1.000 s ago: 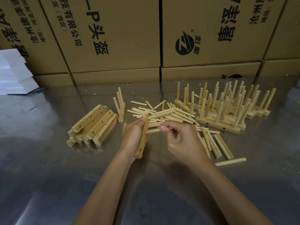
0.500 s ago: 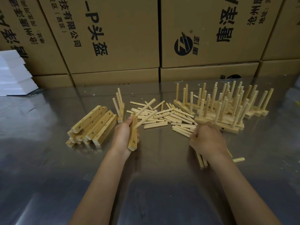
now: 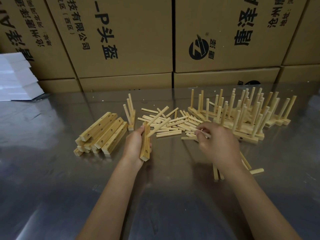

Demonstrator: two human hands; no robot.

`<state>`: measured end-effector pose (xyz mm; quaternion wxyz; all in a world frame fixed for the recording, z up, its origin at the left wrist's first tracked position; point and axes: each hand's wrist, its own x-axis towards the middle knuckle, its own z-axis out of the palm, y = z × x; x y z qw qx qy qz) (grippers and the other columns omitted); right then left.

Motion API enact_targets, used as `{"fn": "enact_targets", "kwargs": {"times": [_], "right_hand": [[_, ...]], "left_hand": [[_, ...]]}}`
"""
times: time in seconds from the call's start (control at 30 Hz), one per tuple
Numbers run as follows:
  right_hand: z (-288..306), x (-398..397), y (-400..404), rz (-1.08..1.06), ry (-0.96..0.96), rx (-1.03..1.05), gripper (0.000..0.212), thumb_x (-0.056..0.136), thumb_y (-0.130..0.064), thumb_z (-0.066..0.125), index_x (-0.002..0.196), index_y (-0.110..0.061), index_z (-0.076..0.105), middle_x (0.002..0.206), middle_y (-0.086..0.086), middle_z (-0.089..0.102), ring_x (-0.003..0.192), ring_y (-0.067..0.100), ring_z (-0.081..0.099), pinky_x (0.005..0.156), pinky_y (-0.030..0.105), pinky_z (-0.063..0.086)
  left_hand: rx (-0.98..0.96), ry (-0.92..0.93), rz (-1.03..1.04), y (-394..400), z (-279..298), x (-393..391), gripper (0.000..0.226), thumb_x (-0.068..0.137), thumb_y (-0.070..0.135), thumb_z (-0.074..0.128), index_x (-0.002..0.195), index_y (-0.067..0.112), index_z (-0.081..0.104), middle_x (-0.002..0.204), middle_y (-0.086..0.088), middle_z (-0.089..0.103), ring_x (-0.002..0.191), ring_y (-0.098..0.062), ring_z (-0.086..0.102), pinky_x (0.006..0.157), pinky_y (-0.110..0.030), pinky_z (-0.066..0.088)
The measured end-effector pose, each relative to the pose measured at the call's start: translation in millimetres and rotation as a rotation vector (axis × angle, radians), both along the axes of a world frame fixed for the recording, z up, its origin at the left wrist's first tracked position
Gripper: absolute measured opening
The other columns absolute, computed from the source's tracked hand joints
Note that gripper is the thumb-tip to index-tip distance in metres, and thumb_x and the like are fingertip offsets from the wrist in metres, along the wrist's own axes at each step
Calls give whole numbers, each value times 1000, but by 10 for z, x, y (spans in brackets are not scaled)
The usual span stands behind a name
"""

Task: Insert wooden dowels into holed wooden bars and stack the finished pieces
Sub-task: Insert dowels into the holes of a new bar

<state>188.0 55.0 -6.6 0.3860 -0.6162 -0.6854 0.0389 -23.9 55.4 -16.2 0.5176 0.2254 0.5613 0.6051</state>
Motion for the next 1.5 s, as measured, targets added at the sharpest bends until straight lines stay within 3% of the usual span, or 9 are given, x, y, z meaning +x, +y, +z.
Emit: {"fn": "enact_targets", "kwargs": {"times": [0.33,0.53,0.77,0.87,0.93,1.03,1.1,1.33,1.5], "right_hand": [[-94,-427,-221,645,118,9,15,86,-28,71,98,-35,75,84,-16,59,91,5,46,76,20,36],[-176,-516,-240,629,-10,146,19,87,-31,67,103,-29,76,83,-14,51,88,8,42,74,30,44],[-139,-507,-255,639,23,176,14,86,-22,69,98,-23,76,82,-15,52,87,6,42,75,18,37],[-124,-484,-257,649,2,127,14,85,-18,72,98,-20,78,81,-8,54,88,14,45,74,30,43],[-108,-487,-266,659,13,123,13,86,-16,72,97,-18,78,81,-6,56,87,14,45,75,26,41],[-93,-511,-293,681,8,126,12,87,-16,70,96,-18,77,81,-7,55,85,10,41,74,15,33],[-94,-523,-306,687,-11,120,11,87,-16,69,95,-18,76,80,-8,54,83,7,37,74,13,31],[-114,-502,-291,641,-19,118,10,89,-23,65,88,-24,75,71,-20,50,80,0,41,66,13,29],[-114,-538,-310,548,-94,194,32,87,-37,68,118,-31,67,103,-19,60,99,1,40,88,28,34]], "left_hand": [[11,-3,15,-14,35,102,25,103,28,51,87,15,67,58,3,54,52,-11,51,51,-26,41],[24,84,48,-4,22,96,27,101,28,53,82,17,68,52,6,56,54,-14,52,53,-28,42],[79,131,21,-36,13,200,29,103,23,48,113,6,69,93,-8,68,97,-31,65,95,-45,51],[90,123,70,-29,19,191,27,103,23,48,114,8,68,74,-1,60,69,-18,57,62,-30,47],[99,135,82,-48,41,195,26,104,24,49,109,9,69,71,-4,59,65,-19,58,60,-32,47],[103,133,93,-64,38,218,32,104,23,48,123,5,66,106,-17,70,118,-39,60,102,-51,47],[106,125,90,-65,47,239,33,104,23,48,126,6,65,126,-20,65,127,-39,55,111,-52,41],[178,208,111,-80,62,283,31,105,30,45,128,20,63,126,-11,65,103,-25,62,66,-29,46],[217,235,95,-64,53,225,23,107,27,42,113,23,64,107,7,66,111,-14,60,93,-31,46]]}}
